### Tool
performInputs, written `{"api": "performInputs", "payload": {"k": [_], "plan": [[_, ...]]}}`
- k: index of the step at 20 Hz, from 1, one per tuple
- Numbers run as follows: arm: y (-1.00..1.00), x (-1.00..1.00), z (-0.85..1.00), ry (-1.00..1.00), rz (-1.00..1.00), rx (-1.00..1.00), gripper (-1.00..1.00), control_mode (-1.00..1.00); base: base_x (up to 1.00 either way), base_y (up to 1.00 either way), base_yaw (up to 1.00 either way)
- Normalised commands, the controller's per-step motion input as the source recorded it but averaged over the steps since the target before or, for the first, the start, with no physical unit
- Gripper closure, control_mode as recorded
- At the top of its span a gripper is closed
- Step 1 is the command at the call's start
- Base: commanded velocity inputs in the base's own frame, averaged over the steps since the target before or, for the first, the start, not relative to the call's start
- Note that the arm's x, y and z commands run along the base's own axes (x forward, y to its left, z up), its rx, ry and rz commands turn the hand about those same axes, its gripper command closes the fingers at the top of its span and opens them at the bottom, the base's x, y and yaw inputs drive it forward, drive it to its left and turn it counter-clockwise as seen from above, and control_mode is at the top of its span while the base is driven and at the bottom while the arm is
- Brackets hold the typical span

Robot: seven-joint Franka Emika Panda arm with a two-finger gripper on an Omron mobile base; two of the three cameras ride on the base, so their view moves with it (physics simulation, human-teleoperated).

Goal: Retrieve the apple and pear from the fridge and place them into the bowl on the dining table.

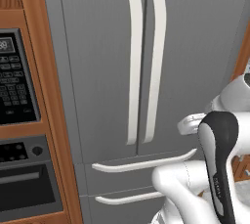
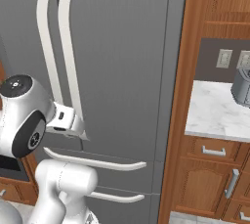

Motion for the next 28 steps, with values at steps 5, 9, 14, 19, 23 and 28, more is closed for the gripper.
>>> {"api": "performInputs", "payload": {"k": [5,9,14,19,23,28], "plan": [[0.11,-0.23,-0.09,-0.02,0.00,-0.01,-1.00,-1.00,0.00,0.00,0.00],[0.01,0.25,-0.06,-0.05,0.00,0.00,-1.00,-1.00,0.00,0.00,0.00],[0.00,0.49,-0.04,-0.01,0.00,0.00,-1.00,-1.00,0.00,0.00,0.00],[0.00,0.30,-0.06,0.00,0.00,0.00,-1.00,-1.00,0.00,0.00,0.00],[0.01,0.19,-0.09,0.04,0.00,0.00,-1.00,-1.00,0.00,0.00,0.00],[0.00,0.07,-0.09,0.03,0.00,0.00,-1.00,-1.00,0.00,0.00,0.00]]}}
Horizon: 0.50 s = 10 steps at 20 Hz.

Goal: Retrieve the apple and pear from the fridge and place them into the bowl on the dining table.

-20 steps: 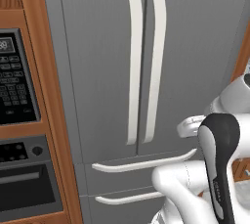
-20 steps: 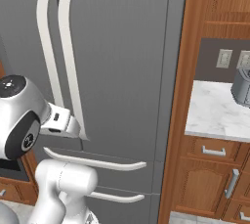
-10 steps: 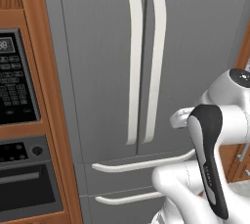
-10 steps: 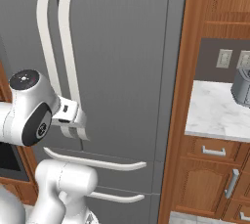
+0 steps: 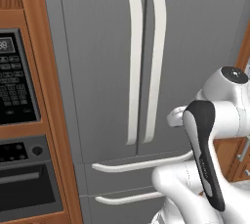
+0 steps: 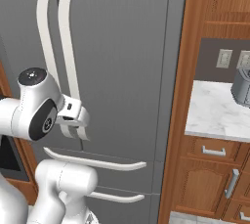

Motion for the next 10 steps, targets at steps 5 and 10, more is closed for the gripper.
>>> {"api": "performInputs", "payload": {"k": [5,10], "plan": [[0.03,0.04,-0.09,0.03,0.00,0.00,-1.00,-1.00,0.00,0.00,0.00],[0.03,0.00,-0.05,0.01,0.00,0.00,-1.00,1.00,-0.01,0.03,0.00]]}}
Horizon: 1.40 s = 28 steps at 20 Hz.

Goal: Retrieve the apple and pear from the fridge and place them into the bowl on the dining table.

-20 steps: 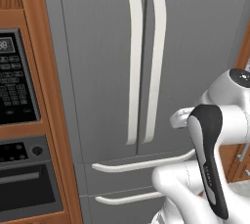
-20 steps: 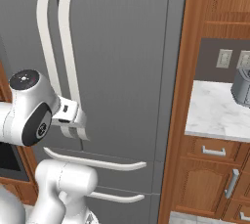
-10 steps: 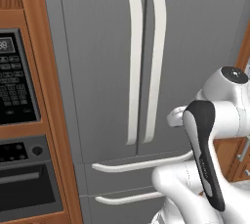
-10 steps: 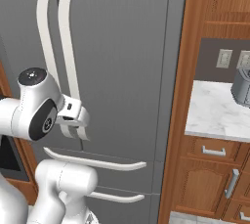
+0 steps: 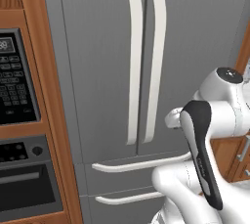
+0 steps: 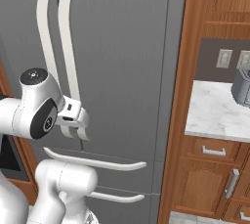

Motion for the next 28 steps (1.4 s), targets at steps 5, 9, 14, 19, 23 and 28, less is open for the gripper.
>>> {"api": "performInputs", "payload": {"k": [5,9,14,19,23,28], "plan": [[0.00,0.00,0.00,0.00,0.00,0.00,-1.00,1.00,-0.31,0.09,0.00],[0.00,0.00,0.00,0.00,0.00,0.00,-1.00,1.00,-0.40,0.11,0.00],[0.00,0.00,0.00,0.00,0.00,0.00,-1.00,1.00,-0.40,0.12,0.00],[0.00,0.00,0.00,0.00,0.00,0.00,-1.00,1.00,-0.40,0.21,0.00],[0.00,0.00,0.00,0.00,0.00,0.00,-1.00,1.00,-0.42,0.29,0.00],[0.00,0.00,0.00,0.00,0.00,0.00,-1.00,1.00,-0.43,0.33,0.00]]}}
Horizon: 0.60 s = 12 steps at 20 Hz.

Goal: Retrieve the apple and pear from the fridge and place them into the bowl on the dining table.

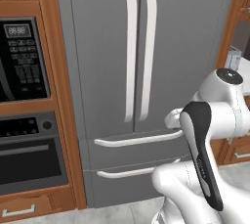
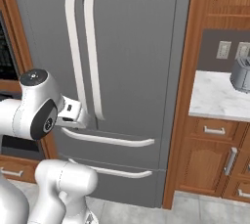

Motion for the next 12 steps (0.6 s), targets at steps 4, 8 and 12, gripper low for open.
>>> {"api": "performInputs", "payload": {"k": [4,8,12], "plan": [[0.00,0.00,0.00,0.00,0.00,0.00,-1.00,1.00,-0.38,0.34,0.00],[0.00,0.00,0.00,0.00,0.00,0.00,-1.00,1.00,-0.38,0.34,0.00],[0.09,0.00,-0.03,-0.03,0.00,-0.01,-1.00,-1.00,-0.19,0.26,0.00]]}}
